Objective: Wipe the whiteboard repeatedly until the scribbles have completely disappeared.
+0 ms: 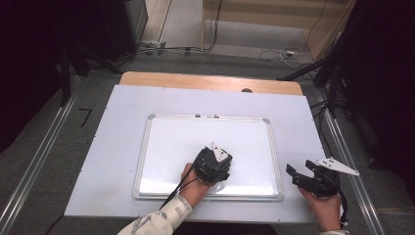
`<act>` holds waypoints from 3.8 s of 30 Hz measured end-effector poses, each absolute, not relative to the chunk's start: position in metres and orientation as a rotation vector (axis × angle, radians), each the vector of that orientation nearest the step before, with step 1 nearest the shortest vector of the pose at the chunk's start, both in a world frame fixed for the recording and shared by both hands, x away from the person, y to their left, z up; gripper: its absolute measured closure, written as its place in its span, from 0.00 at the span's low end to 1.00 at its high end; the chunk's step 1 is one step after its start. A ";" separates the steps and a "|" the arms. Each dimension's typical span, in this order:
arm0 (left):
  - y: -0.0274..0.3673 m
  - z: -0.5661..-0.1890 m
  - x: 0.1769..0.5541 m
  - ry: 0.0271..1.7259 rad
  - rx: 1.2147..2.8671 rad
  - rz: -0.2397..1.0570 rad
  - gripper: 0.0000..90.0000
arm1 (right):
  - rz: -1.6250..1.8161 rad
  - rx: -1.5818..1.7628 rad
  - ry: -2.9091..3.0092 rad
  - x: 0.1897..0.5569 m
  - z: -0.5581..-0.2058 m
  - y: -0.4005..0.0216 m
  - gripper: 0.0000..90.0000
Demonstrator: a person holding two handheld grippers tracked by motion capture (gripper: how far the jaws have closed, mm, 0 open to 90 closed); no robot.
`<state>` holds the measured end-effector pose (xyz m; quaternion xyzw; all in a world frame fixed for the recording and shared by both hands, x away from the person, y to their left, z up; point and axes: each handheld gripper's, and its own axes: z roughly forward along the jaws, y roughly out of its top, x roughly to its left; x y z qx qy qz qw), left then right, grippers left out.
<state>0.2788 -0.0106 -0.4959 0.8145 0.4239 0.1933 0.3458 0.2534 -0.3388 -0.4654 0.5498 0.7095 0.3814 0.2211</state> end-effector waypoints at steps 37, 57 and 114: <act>0.046 -0.497 0.270 1.171 2.082 0.527 0.45 | 1.058 1.517 1.960 0.253 -0.465 -0.339 0.23; 0.070 -0.497 0.267 1.209 2.053 0.528 0.45 | 1.063 1.516 1.957 0.253 -0.464 -0.339 0.23; 0.161 -0.465 0.281 1.508 1.702 0.566 0.45 | 1.069 1.507 1.972 0.256 -0.465 -0.337 0.23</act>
